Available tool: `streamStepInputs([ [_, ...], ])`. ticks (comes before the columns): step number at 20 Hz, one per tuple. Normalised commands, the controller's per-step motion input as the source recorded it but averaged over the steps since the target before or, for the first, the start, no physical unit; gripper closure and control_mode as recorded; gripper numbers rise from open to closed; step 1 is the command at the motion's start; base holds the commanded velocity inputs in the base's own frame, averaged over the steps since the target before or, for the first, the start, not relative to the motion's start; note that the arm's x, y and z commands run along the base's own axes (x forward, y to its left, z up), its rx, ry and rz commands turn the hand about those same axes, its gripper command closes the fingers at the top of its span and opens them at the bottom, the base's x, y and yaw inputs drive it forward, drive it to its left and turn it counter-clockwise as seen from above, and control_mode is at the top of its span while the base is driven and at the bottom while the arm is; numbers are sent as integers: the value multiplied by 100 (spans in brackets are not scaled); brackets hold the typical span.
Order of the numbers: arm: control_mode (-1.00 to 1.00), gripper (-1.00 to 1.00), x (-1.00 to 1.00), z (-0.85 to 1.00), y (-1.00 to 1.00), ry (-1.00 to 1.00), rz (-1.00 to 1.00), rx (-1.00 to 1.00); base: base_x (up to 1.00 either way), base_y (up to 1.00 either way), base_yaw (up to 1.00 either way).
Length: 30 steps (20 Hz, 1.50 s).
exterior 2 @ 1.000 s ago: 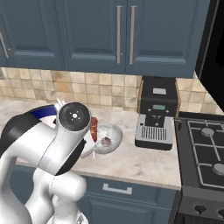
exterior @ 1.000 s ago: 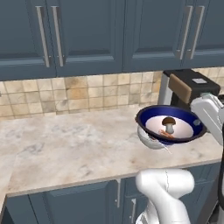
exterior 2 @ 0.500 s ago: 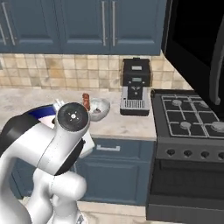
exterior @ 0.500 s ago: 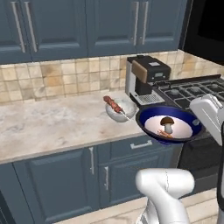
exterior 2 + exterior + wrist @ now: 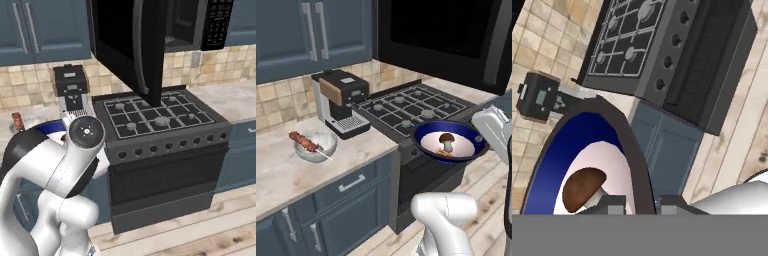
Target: Place the bowl containing the shrimp and mushroom in the microwave. Close the microwave door and press the start button to microwave the meal.
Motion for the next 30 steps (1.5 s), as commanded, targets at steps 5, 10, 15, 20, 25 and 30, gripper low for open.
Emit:
streamStepInputs([
  [5,100,100,0,0,0,0,0,0,0,-85,-57],
  [10,100,100,0,0,0,0,0,0,-14,-100,-41],
  [15,100,100,0,0,0,0,0,0,-29,-100,-31],
  [20,100,100,0,0,0,0,0,0,-7,-100,-39],
  [25,100,100,0,0,0,0,0,0,7,-92,-60],
  [30,100,100,0,0,0,0,0,0,47,-42,-41],
])
